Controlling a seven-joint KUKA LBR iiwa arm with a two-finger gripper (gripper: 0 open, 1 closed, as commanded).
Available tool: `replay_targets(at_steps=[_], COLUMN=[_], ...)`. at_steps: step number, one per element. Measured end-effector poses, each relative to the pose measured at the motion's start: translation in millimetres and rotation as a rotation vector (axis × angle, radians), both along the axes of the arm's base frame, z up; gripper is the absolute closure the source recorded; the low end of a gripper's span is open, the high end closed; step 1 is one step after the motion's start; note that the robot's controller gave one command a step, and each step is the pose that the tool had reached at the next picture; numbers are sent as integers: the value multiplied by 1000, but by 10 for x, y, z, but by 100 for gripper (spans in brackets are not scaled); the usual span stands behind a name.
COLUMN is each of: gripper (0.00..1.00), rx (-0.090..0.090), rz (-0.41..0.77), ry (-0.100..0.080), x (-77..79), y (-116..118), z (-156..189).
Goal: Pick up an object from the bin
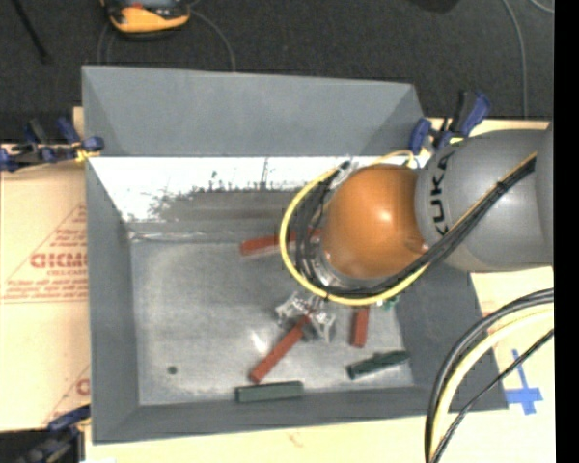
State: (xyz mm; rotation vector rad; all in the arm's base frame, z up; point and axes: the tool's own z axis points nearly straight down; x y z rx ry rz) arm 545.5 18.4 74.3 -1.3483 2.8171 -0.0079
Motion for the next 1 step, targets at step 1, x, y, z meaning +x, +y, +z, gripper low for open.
replay_targets(at_steps=[1], gripper=[100], rx=[-4], rz=[64], ry=[17], x=[76], y=[-181], z=[169])
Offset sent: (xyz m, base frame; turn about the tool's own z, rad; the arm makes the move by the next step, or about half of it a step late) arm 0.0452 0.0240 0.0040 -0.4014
